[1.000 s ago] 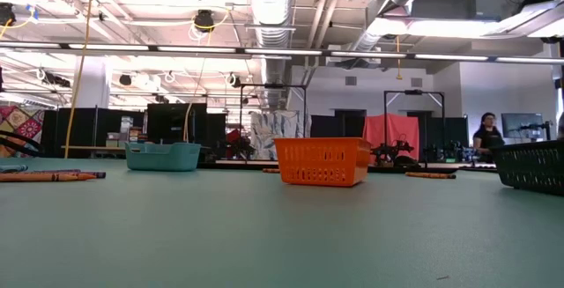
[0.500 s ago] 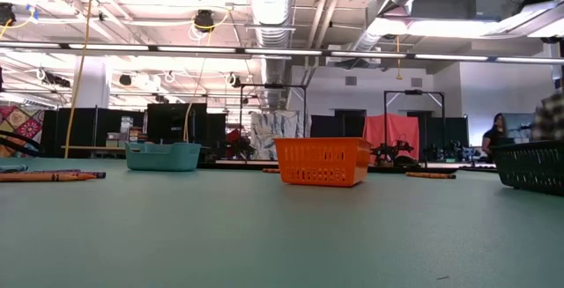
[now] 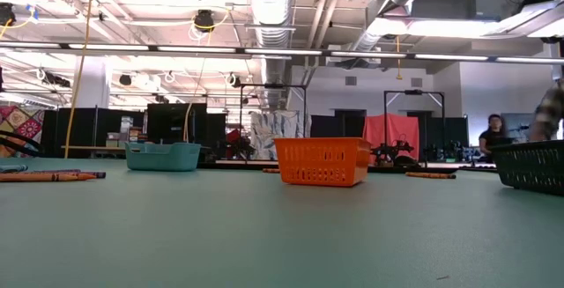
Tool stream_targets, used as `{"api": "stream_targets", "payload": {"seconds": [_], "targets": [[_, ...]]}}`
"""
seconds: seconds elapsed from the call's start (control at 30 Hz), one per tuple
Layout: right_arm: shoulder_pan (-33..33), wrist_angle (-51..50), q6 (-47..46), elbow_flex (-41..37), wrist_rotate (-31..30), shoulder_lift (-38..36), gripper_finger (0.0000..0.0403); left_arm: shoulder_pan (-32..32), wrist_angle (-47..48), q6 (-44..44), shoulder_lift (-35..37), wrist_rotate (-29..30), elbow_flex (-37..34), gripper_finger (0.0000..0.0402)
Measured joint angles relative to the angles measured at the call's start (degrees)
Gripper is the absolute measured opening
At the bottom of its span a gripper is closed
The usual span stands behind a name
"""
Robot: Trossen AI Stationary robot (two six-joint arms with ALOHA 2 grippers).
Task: Sort crayons
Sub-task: Put the blue crayon into the blue bin
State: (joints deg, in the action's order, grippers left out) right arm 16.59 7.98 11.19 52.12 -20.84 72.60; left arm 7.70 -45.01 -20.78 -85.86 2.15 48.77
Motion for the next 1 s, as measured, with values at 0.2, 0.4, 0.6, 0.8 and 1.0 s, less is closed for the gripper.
{"api": "stream_targets", "payload": {"seconds": [0.2, 0.4, 0.6, 0.8, 1.0], "targets": [[-1.14, -4.69, -3.8, 0.0, 0.02, 0.02, 0.0043, -0.21, 3.37, -2.65, 0.0, 1.58, 0.04, 0.0], [-2.48, -7.48, -5.84, 0.0, -0.22, 0.02, 0.0106, -1.06, 4.17, -2.61, 0.02, 0.94, 0.04, 0.0], [-3.08, -8.19, -6.25, 0.0, -0.37, 0.02, 0.0149, -1.09, 6.03, -4.32, 0.39, 1.33, 0.2, 0.0], [-3.42, -10.25, -6.87, 0.0, -2.74, 0.02, 0.0159, -1.36, 12.85, -5.96, 3.24, 3.55, 0.24, 0.0], [-3.42, -10.98, -7.12, -0.02, -4.55, 0.02, 0.0159, -1.38, 18.13, -7.5, 7.14, 6.6, 0.24, 0.0]]}}
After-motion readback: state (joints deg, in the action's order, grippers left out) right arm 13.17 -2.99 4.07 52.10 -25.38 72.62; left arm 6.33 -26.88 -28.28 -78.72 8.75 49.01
